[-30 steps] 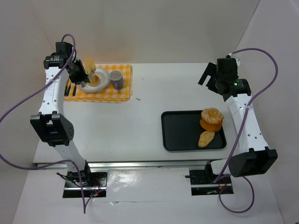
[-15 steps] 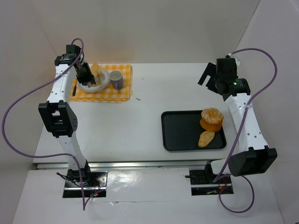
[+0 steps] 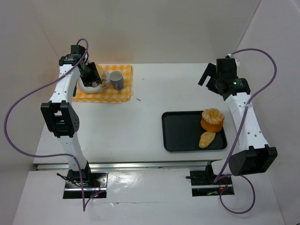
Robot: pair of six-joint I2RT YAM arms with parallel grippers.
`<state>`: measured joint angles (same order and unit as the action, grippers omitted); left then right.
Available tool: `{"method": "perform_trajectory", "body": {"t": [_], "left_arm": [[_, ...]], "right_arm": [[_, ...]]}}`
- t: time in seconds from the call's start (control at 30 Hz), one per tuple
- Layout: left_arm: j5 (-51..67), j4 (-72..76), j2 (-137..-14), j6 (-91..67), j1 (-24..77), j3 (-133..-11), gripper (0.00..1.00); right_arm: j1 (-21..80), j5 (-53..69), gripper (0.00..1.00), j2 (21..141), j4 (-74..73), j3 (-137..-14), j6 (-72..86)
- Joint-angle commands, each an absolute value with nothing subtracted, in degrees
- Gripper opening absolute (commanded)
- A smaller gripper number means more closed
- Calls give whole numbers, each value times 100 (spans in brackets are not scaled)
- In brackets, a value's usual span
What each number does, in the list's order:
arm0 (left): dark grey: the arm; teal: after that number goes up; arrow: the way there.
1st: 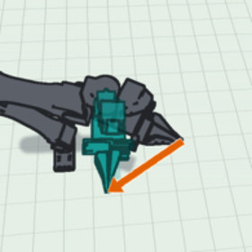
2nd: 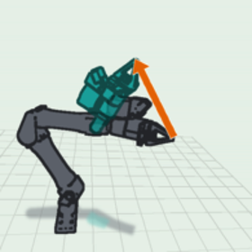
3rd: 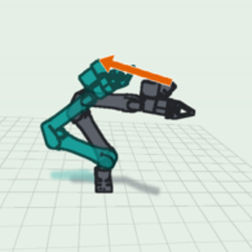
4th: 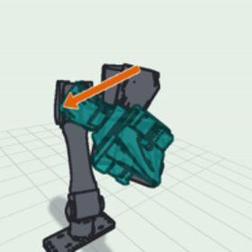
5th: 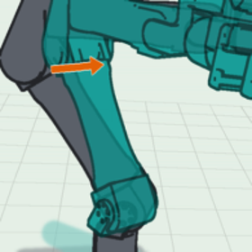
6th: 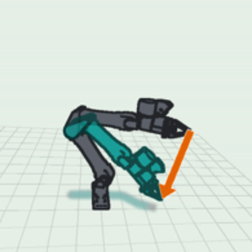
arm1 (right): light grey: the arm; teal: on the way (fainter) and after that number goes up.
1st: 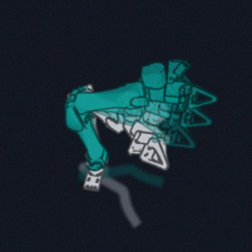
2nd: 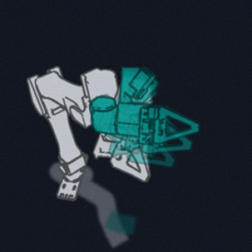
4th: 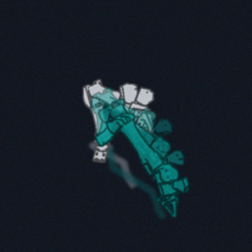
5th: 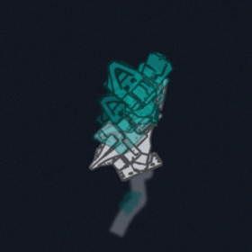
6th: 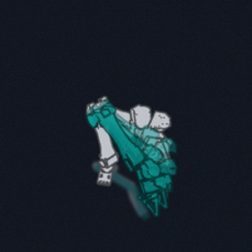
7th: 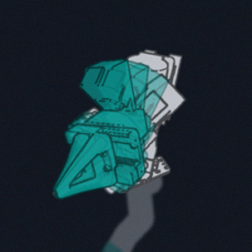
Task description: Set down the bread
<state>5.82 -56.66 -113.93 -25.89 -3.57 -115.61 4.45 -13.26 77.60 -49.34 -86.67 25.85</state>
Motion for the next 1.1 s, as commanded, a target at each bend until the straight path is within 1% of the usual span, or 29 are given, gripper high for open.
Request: {"method": "perform_trajectory", "body": {"t": [0.0,0.07,0.37,0.53,0.57,0.63,0.67,0.7,0.73,0.83,0.9,1.07], "left_arm": [[537,-5493,-11277,-2654,-369,-11663,58],[536,-5554,-11198,-2654,-369,-11663,62],[483,-5660,-10705,-2654,-316,-11997,62],[272,-5854,-10328,-2593,-255,-12199,60],[220,-5854,-10092,-2593,-255,-12199,58],[333,-5679,-9784,-2330,-36,-11850,57],[499,-5504,-9338,-2207,61,-11639,57],[779,-5267,-9090,-2023,349,-11384,57],[869,-4864,-8862,-1943,552,-10895,57],[1020,-4439,-8281,-1741,1501,-10155,57],[896,-4377,-8227,-1688,2062,-9872,57],[801,-4105,-8419,-1802,2662,-8870,55]], "right_arm": [[431,-1354,100,7778,-4904,-8842,2575],[431,-1301,100,7778,-4852,-8842,2575],[431,-1195,100,7831,-4852,-8842,2575],[431,-1195,100,7831,-4852,-8842,2575],[431,-1195,100,7831,-4852,-8842,2575],[431,-1195,100,7831,-4852,-8842,2575],[431,-1195,100,7831,-4852,-8842,2575],[431,-1248,100,7779,-4852,-8842,2575],[431,-1248,100,7778,-4791,-8842,2575],[431,-1187,100,7778,-4737,-8842,2575],[431,-1187,100,7778,-4737,-8842,2575],[431,-1178,100,7717,-4737,-8842,2575]]}}
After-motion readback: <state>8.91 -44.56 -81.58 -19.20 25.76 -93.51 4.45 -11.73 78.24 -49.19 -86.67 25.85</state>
